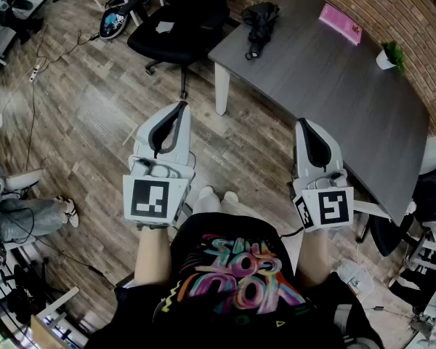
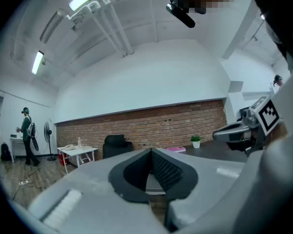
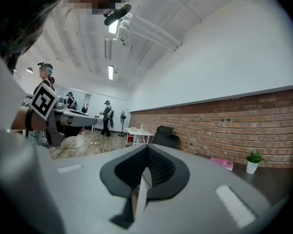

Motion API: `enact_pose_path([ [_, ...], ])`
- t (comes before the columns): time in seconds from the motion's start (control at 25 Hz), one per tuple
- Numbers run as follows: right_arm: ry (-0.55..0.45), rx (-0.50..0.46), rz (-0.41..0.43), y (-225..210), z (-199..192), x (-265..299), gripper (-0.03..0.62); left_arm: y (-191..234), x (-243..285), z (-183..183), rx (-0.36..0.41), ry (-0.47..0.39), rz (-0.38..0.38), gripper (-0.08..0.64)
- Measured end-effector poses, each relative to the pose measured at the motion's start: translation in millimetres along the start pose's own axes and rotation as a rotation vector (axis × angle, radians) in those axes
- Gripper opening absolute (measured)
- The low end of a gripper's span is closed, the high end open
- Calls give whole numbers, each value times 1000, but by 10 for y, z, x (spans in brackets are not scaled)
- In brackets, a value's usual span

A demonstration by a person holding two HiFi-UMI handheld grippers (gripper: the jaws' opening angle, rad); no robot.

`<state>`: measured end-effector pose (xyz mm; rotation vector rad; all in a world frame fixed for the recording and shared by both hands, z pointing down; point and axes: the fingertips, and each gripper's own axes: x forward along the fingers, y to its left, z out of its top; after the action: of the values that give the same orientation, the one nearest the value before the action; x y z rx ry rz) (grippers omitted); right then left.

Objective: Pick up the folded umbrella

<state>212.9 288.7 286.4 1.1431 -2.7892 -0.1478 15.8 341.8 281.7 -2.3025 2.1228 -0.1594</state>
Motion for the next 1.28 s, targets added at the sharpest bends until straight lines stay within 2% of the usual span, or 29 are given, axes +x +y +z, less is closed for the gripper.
enact_pose_path([
  [0.44, -46, 37, 10, -186, -15, -115, 0, -207, 37, 87, 26, -13, 24, 2],
  [0.72, -37, 54, 41, -208, -128, -67, 0, -241, 94, 72, 36, -14, 37, 2],
  [1.0, -28, 60, 46, -239, -202, 425, 0, 56, 450, -2, 44, -15, 25, 1],
  [1.28, -16, 46, 36, -271, -98, 1340, 0, 784, 1076, 28, 32, -19, 17, 2],
])
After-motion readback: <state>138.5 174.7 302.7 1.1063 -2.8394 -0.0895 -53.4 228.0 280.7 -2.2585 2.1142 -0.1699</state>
